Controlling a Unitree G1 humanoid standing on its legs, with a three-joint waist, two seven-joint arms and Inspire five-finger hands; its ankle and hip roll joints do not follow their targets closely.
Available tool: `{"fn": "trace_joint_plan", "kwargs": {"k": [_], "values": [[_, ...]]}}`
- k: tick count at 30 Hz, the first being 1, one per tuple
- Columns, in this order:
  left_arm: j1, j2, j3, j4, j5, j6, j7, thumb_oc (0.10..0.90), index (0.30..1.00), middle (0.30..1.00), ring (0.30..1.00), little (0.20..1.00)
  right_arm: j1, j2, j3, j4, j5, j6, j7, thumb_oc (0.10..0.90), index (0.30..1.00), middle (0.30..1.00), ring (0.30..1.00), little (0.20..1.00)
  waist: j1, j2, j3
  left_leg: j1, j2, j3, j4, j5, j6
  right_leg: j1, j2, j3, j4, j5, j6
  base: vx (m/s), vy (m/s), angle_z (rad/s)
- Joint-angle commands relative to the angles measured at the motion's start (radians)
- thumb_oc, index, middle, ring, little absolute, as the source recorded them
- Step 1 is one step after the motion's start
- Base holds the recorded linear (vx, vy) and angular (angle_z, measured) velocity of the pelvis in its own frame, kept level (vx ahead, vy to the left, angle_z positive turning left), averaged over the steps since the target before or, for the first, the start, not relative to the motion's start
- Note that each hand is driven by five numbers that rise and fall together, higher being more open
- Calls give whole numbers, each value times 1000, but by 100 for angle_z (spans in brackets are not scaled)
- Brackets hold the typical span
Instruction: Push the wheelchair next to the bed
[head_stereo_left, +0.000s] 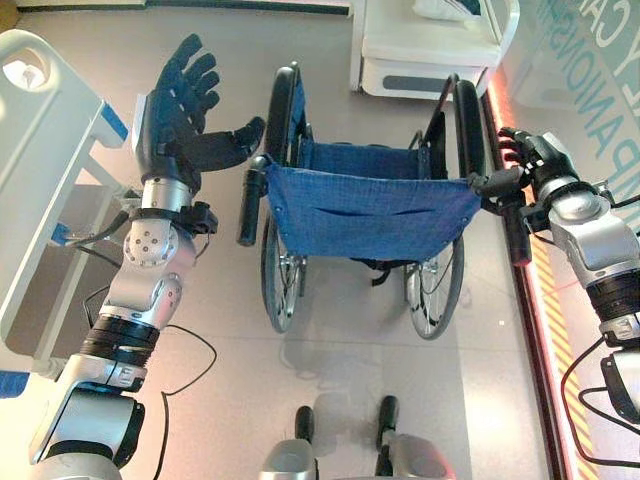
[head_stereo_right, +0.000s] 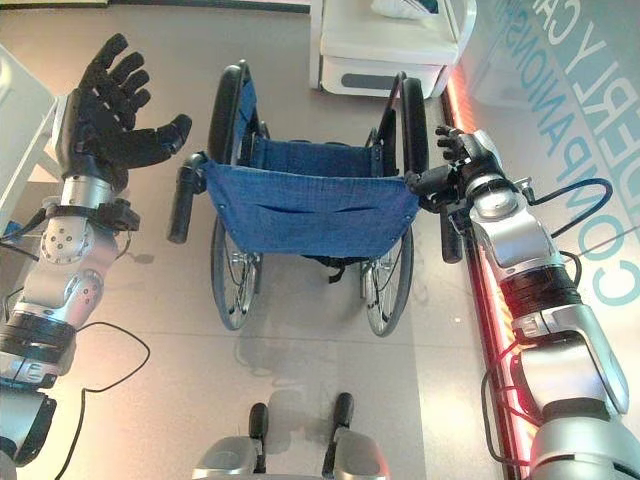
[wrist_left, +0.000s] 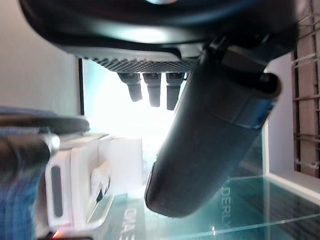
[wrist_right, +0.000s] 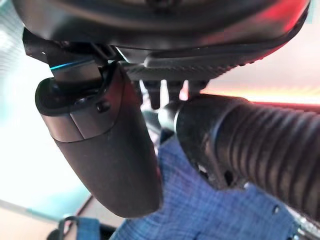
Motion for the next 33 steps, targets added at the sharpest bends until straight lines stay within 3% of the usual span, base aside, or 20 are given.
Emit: {"fn": "trace_joint_plan", "kwargs": {"k": [1, 7, 22, 28, 33], "values": [[-68, 76, 53, -45, 81, 40, 0, 800, 900, 900, 900, 900, 26, -143, -15, -10, -97, 9, -83, 800, 900, 900, 900, 900, -11, 21, -47, -91, -38, -15, 60, -18, 33, -31, 9, 17, 123, -75, -11, -36, -16, -2], [-55, 94, 32, 32, 127, 170, -42, 800, 900, 900, 900, 900, 27, -123, -19, -17, -87, 12, -89, 800, 900, 900, 900, 900, -7, 27, -36, -105, -37, -10, 73, -15, 34, -34, 7, 7, 125, -76, -12, -48, -37, -1], [-83, 169, -30, 174, 258, 335, -151, 800, 900, 900, 900, 900, -20, -143, 7, 51, -59, 15, -133, 800, 900, 900, 900, 900, 11, 36, -11, -137, -38, -15, 109, -15, 31, -44, 1, -24, 142, -80, -19, -38, -34, 2], [-99, 211, -83, 218, 441, 411, -231, 800, 900, 900, 900, 900, -53, -163, 19, 40, -77, 3, -156, 800, 900, 900, 900, 900, 11, 37, -3, -146, -40, -21, 112, -13, 30, -52, 4, -24, 145, -80, -20, -21, -7, 5], [-129, 259, -111, 225, 486, 454, -261, 800, 900, 900, 900, 900, -66, -184, 30, 8, -81, 3, -144, 800, 900, 900, 900, 900, 10, 39, -3, -148, -42, -21, 111, -12, 28, -55, 5, -26, 143, -77, -18, -11, 5, 4]]}}
